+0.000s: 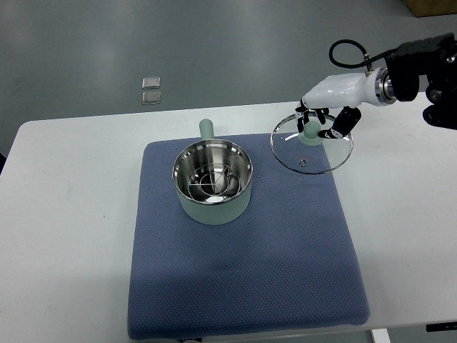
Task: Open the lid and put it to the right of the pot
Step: 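Lower the glass lid onto the mat beside the saucepan and release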
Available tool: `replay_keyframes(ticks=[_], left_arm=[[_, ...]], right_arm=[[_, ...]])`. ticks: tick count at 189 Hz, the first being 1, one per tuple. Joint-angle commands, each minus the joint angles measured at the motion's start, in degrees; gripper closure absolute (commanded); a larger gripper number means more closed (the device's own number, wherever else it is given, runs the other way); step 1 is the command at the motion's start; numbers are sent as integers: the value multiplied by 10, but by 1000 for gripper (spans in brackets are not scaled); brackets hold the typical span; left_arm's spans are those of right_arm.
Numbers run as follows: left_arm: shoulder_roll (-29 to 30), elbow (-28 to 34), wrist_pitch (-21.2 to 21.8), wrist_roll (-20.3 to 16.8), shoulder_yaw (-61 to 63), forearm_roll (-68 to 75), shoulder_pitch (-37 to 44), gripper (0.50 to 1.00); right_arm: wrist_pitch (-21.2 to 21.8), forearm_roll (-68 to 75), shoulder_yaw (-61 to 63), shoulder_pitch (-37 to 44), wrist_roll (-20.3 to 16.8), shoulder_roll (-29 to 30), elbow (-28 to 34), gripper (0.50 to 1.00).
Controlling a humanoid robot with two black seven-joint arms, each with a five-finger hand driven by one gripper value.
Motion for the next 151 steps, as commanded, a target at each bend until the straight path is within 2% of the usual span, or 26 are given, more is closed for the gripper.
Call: replay_keyframes(ticks=[1, 66, 151], left_arm=[[0, 0, 1, 0, 0, 0, 0, 500], [0, 0, 0, 0, 0, 0, 0, 500], [0, 0, 0, 0, 1, 0, 0, 500]], right_arm=[[-11, -2, 2, -22, 0, -3, 0, 1000], [-35, -2, 11, -87, -5, 21, -11, 1000], [-60, 1, 28, -121, -17, 64, -28, 1000]])
